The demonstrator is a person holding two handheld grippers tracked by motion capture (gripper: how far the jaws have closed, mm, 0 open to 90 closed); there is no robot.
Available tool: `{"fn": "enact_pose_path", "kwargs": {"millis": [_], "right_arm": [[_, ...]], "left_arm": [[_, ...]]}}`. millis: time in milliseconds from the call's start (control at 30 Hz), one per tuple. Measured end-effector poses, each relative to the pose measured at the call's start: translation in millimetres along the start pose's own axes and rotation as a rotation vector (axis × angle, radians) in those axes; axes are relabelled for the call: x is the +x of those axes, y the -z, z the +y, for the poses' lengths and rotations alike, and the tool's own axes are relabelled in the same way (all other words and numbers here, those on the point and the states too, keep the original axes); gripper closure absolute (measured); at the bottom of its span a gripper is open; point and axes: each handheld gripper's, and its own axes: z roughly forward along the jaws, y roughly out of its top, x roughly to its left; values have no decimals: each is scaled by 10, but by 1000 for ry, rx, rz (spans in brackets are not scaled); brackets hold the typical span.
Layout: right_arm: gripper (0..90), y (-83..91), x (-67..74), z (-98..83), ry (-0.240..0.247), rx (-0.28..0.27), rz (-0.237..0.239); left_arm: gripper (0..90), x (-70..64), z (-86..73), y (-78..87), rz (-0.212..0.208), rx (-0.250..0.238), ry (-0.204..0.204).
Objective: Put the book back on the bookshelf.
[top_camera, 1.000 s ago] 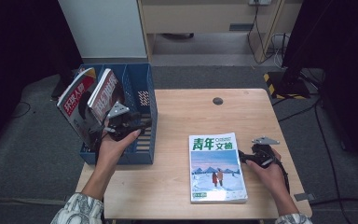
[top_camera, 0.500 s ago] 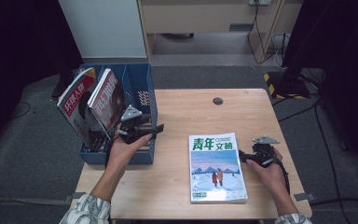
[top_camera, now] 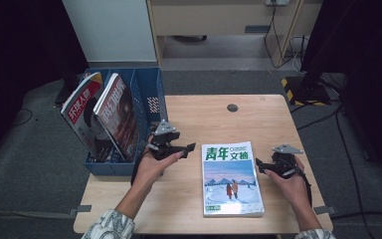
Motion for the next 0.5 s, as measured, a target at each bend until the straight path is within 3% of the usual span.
{"fn": "enact_pose_path", "kwargs": {"millis": [267, 500], "right_arm": [[163, 167, 23, 3, 49, -16, 43], [157, 358, 72, -100, 82, 17, 118]], "left_arm": [[202, -170, -120, -256, -15, 39, -21], [202, -327, -278, -441, -39, 60, -39]]}}
